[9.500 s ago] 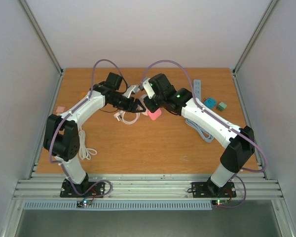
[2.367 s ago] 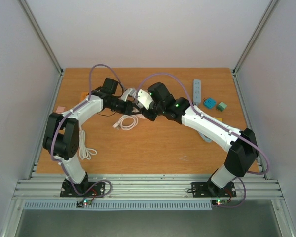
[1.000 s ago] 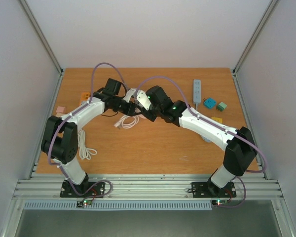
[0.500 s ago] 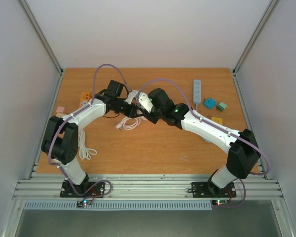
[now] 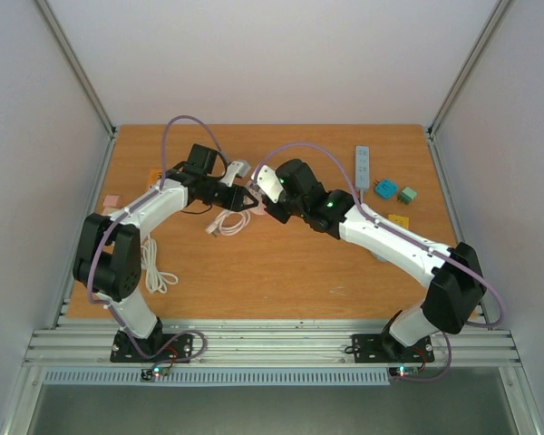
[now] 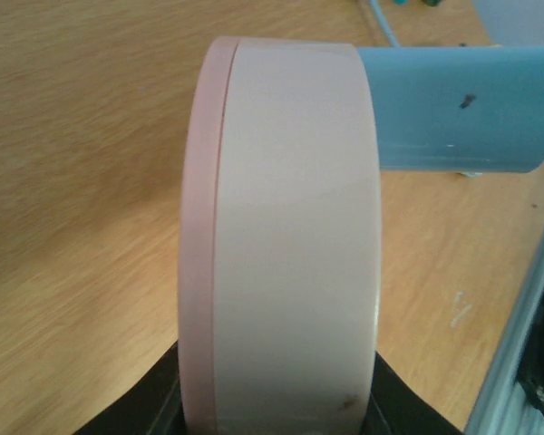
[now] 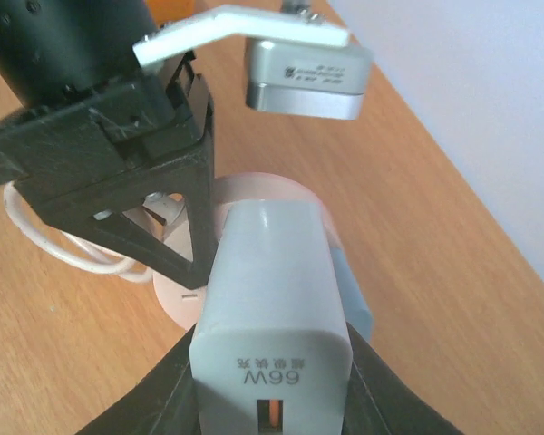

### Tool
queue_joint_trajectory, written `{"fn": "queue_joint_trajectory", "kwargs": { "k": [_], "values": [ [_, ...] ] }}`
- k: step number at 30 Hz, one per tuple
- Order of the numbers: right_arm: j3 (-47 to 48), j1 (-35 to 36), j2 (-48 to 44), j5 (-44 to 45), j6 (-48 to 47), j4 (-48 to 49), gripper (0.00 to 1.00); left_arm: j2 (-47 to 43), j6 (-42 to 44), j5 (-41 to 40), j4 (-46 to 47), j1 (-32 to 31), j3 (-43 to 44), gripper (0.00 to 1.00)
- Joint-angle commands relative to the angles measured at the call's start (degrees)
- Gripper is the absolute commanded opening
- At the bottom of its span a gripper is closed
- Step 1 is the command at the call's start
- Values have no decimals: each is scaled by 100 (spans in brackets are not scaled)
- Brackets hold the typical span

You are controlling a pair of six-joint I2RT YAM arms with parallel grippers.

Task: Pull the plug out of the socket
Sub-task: Remove the plug from the socket, then place the plug at the center of the board.

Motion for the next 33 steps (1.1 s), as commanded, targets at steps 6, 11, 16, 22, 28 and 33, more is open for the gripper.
{"fn": "queue_joint_trajectory", "kwargs": {
  "k": [6, 11, 16, 22, 28, 33],
  "values": [
    [55, -32, -397, -684, -83, 12, 1, 57, -115, -37, 295, 99, 86, 1],
    [381, -439, -355, -2774, -8, -1230, 1, -151, -344, 429, 600, 429, -34, 1],
    [522, -356, 408, -4521, -957, -3397, 1, -354, -344, 697, 695, 650, -87, 0],
    [359, -37, 1054, -4299, -1185, -3696, 3, -434, -349, 812, 803, 659, -173, 0],
    [511, 176, 1784, -3946, -1270, -4056, 10, -534, -386, 929, 908, 722, -252, 0],
    [565, 275, 2100, -3586, -1211, -4118, 16, -513, -412, 991, 927, 739, -243, 0]
  ]
}}
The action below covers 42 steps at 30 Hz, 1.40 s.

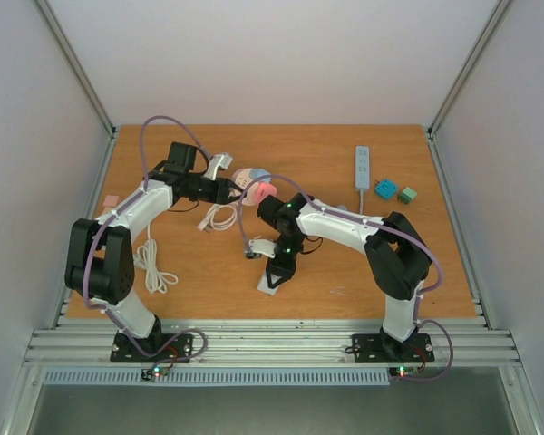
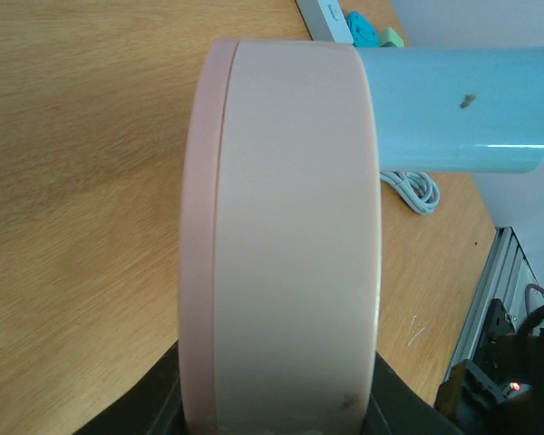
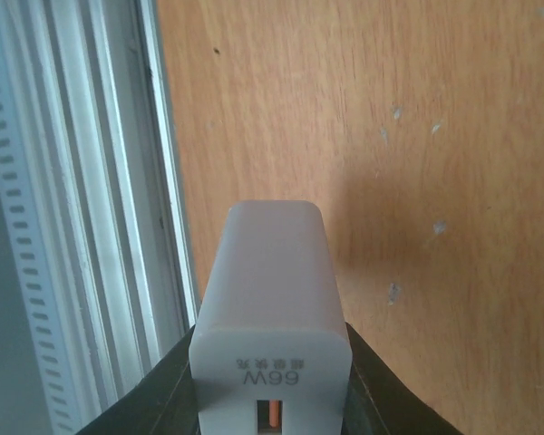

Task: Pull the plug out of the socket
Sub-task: Place the plug at the center of the board.

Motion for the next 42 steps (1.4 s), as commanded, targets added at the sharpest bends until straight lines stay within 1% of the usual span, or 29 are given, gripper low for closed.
{"fn": "queue_joint_trajectory", "kwargs": {
  "k": [1, 10, 13, 14, 18, 21, 26, 28, 31, 35, 37, 42],
  "values": [
    [167, 79, 115, 307, -57, -207, 18, -254, -62, 382, 560, 36, 27, 0],
    [18, 79, -9, 1151, 122, 281, 49, -249, -61, 481, 520, 38, 46, 0],
    [-8, 79, -72, 1356, 121, 366, 56, -221, -63, 524, 522, 38, 46, 0],
    [-24, 79, -110, 1407, 117, 398, 58, -215, -63, 537, 522, 38, 46, 0],
    [-30, 74, -417, 1629, 52, 422, 60, -197, -60, 579, 525, 38, 37, 0],
    [-48, 55, -885, 1881, -65, 528, 62, -183, -40, 599, 518, 38, 28, 1],
    [13, -56, -1818, 2137, -151, 733, 62, -50, -19, 742, 528, 33, 24, 0],
    [73, -173, -2239, 2286, -115, 927, 62, -15, -42, 807, 540, 17, 28, 0],
    [109, -349, -2613, 2649, 111, 1550, 63, -12, -13, 959, 534, -26, 37, 0],
    [264, -492, -2500, 3100, 393, 2149, 64, -3, 109, 1217, 420, -178, 61, 1],
    [347, -506, -2374, 3130, 491, 2329, 63, 1, 237, 1304, 327, -273, 78, 0],
    [378, -503, -2141, 3557, 520, 2928, 62, 95, 426, 1582, 62, -476, 182, 1]
  ]
}}
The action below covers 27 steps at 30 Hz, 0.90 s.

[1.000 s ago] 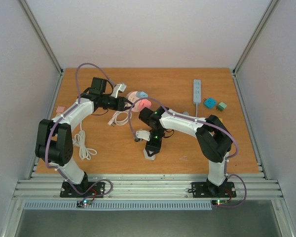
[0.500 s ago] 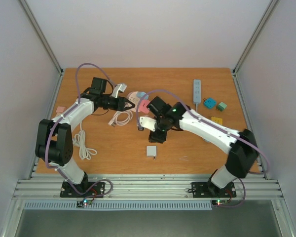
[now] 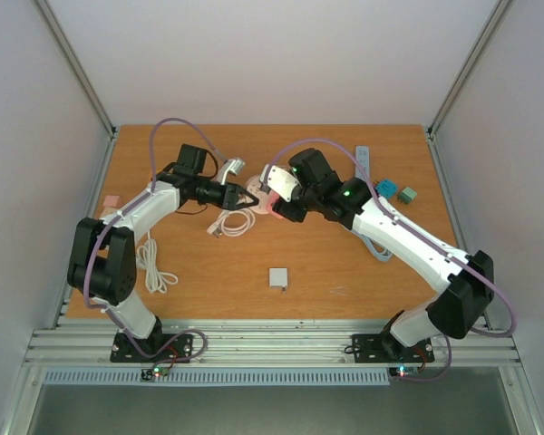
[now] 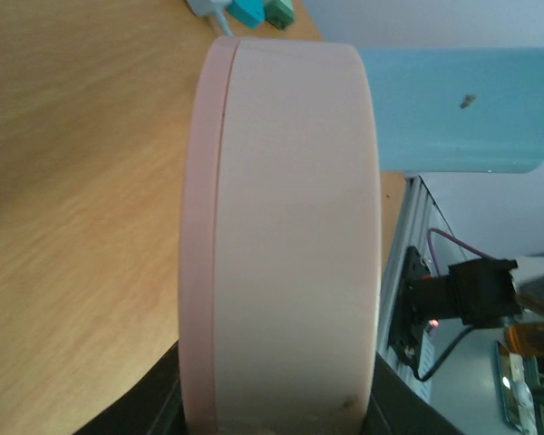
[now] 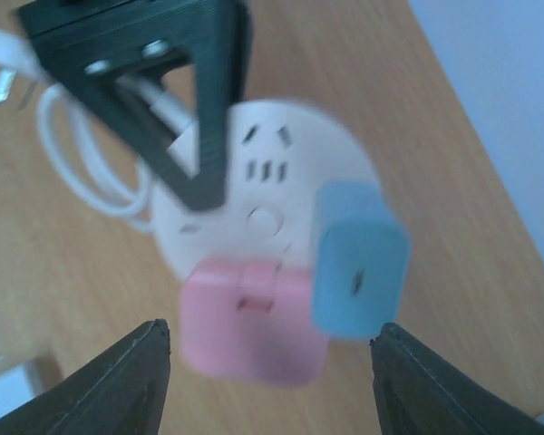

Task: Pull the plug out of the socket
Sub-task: Place the plug at the center of the board, then remove the plug from the socket.

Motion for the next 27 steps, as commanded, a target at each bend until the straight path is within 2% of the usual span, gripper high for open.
{"fn": "queue_joint_trajectory", "kwargs": {
  "k": [1, 5, 10, 17, 20, 22, 27],
  "values": [
    [130, 11, 218, 609, 183, 780, 62, 84, 345, 604, -5, -188, 208, 1],
    [59, 16, 362, 813, 213, 1019, 60, 166, 593, 697, -190, -315, 284, 0],
    [-158, 6, 421, 817, 170, 1065, 51, 199, 646, 776, -253, -361, 331, 0],
    [-471, -24, 308, 900, 59, 1125, 53, 237, 611, 748, -214, -359, 327, 0],
    [-459, -119, 344, 791, 141, 1049, 50, 239, 634, 741, -234, -353, 316, 0],
    [-426, -178, 357, 688, 186, 971, 42, 239, 657, 728, -250, -351, 325, 0],
    [-350, -283, 295, 373, 260, 776, 11, 245, 666, 575, -255, -352, 340, 1]
  ]
}}
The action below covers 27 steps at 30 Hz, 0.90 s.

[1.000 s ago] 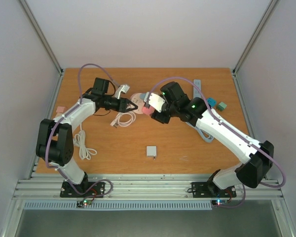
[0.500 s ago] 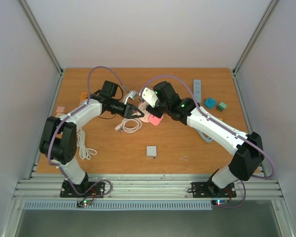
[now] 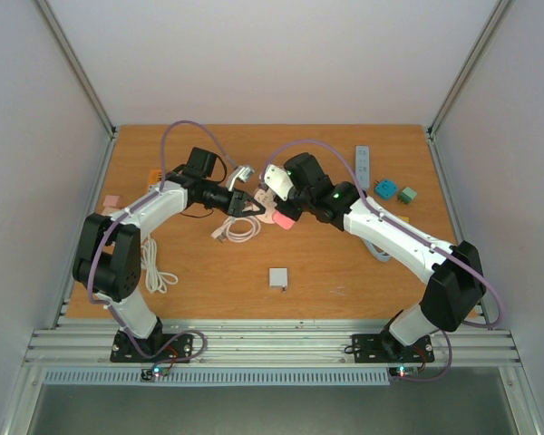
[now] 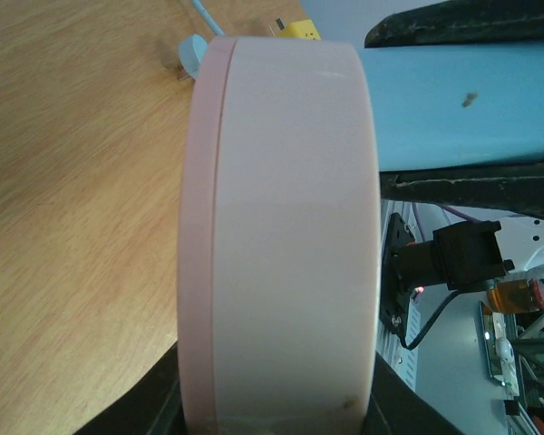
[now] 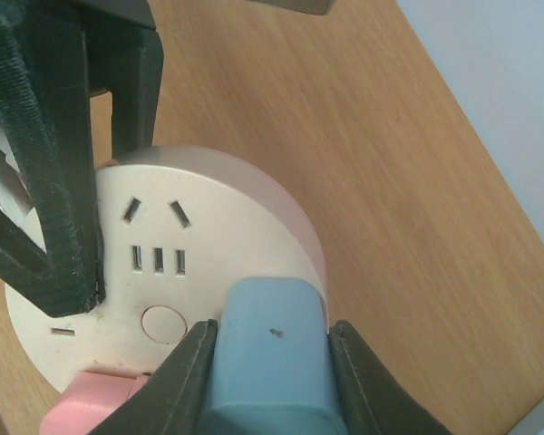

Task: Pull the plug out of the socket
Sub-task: Remove the plug from the socket.

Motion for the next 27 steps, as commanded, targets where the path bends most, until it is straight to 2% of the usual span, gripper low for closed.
{"fn": "queue_joint_trajectory", "kwargs": {
  "k": [1, 3, 6, 13, 16, 19, 22, 27],
  "values": [
    [100, -165, -90, -147, 20, -165, 7, 39, 154, 76, 131, -7, 264, 0],
    [117, -168, -39, -84, 1, -180, 2, 83, 20, -396, 120, -11, 329, 0],
    [214, -163, 109, 106, 28, -224, 1, 180, -32, -911, -28, -7, 436, 1],
    [247, -168, 203, 433, 108, -130, 1, 207, -4, -1001, -26, -22, 435, 0],
    [251, -232, 168, 96, 351, -199, 1, 202, 64, -679, -50, -15, 433, 0],
    [389, -421, 224, -145, 709, -391, 1, 136, 90, -1115, -45, -25, 420, 1],
    [419, -472, 287, 55, 813, -409, 1, 106, 57, -1670, -54, -25, 426, 1],
    [384, -463, 347, -260, 716, -446, 1, 139, 60, -1454, -29, -32, 426, 0]
  ]
}}
